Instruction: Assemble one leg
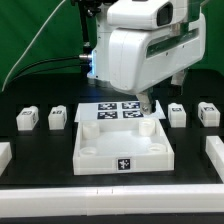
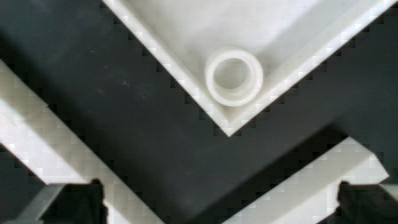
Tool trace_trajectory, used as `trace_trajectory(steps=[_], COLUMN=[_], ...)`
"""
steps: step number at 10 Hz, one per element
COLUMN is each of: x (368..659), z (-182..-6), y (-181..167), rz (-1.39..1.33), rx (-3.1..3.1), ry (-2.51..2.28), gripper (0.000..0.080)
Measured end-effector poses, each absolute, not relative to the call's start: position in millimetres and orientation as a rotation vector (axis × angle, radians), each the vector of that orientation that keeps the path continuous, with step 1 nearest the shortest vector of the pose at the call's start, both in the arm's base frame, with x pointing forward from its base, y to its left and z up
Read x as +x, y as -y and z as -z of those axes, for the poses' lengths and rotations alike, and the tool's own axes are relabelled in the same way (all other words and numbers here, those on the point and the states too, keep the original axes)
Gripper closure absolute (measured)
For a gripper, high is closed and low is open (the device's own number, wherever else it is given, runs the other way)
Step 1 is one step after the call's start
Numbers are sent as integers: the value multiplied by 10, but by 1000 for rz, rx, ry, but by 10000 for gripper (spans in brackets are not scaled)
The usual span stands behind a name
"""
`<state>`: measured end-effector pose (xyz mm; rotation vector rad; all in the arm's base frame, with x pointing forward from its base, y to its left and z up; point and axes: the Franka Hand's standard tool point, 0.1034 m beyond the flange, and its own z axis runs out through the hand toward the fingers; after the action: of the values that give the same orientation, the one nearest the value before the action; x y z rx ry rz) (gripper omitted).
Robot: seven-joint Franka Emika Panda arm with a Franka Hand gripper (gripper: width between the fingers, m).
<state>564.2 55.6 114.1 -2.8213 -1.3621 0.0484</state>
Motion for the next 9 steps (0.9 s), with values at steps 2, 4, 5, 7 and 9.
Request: trace_trajectory(steps=[2,4,5,7,9], x=[5638,5638,5637,5636,5635], z=[-1132,-1131,-1129,-1126,-1124], y=[-556,-556,-556,-556,-556], rz=[-51,-51,-51,-52,-53], rx=[-2821,-2821,-2820,-2820,-2820], ry=[1361,1361,1361,1361,1361], gripper=[150,150,150,150,150])
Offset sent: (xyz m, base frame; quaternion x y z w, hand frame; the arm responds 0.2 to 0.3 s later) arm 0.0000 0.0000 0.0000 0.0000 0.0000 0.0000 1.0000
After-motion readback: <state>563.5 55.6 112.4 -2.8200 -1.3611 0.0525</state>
